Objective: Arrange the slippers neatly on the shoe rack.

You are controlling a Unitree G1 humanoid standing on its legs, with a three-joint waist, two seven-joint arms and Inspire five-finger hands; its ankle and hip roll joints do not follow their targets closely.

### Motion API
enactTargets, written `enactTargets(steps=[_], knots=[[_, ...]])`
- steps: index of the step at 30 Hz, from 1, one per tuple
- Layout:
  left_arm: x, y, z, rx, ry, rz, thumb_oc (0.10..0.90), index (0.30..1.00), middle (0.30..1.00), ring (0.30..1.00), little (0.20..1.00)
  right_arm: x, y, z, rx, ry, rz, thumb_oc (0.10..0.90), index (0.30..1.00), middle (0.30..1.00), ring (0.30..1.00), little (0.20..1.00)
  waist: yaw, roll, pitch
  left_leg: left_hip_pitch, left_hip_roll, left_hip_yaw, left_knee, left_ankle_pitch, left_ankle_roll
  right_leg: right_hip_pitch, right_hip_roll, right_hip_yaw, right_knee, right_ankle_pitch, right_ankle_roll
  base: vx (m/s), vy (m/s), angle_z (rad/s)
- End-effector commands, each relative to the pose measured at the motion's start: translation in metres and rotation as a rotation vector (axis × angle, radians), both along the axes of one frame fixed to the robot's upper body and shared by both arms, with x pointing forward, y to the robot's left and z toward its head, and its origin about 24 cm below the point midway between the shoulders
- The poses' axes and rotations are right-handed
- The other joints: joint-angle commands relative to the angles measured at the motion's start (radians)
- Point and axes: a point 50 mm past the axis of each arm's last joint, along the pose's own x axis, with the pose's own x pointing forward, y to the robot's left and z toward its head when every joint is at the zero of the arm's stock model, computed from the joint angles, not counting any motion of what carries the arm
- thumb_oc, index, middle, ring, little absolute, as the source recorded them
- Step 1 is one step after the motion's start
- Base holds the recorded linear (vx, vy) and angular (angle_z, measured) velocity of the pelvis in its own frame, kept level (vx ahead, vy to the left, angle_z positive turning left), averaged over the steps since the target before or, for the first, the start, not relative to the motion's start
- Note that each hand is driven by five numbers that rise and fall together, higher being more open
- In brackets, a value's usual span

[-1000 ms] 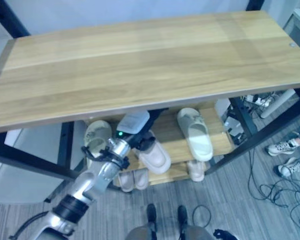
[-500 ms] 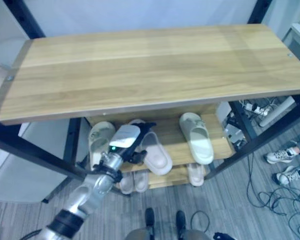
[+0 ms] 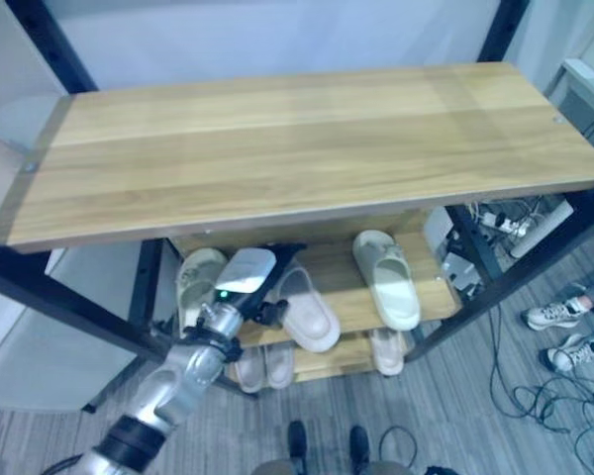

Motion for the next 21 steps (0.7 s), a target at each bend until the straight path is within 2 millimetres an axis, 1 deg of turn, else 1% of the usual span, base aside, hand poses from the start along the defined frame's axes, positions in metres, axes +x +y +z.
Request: enactTargets(steps=[1,2,13,21], knots=[[0.026,-0.011,0.063,-0.024,-0.305,-0.025,0.8,0.9,0.9,0.9,0.9,-0.004,0.006,-0.002,0.017,0.01,0.028,0.8,0.9,0.9,0.9,0.9,-0.001,0.013,-0.029,0.036,0.017,-0.036,-0.001,-0.116,-0.037,0.022,-0.025,-0.013,0.007,-0.094,0.068,0.0,0.0,0.0],[0.028,-0.012,0.063,-0.016,-0.303,-0.026,0.8,0.9,0.9,0.9,0.9,-0.005,0.005,-0.002,0.016,0.012,0.027,0.8,0.9,0.9,0.9,0.9,-0.004,0.015,-0.031,0.04,0.017,-0.036,-0.001,-0.127,-0.037,0.024,-0.025,-0.011,0.007,-0.103,0.069,0.0,0.0,0.0],[0.037,-0.01,0.057,-0.005,-0.279,0.009,0.8,0.9,0.9,0.9,0.9,-0.008,0.003,-0.002,0.008,0.024,0.033,0.8,0.9,0.9,0.9,0.9,-0.013,0.019,-0.026,0.025,0.018,-0.029,-0.001,-0.123,-0.039,0.005,-0.024,-0.007,0.007,-0.096,0.07,0.0,-0.001,0.0],[0.046,-0.008,0.064,0.009,-0.304,0.044,0.8,0.9,0.9,0.9,0.9,-0.002,0.0,0.0,-0.003,0.006,0.041,0.8,0.9,0.9,0.9,0.9,-0.018,0.022,-0.017,0.007,0.018,-0.024,-0.001,-0.117,-0.038,-0.013,-0.023,-0.004,0.007,-0.09,0.07,0.0,0.0,0.0]])
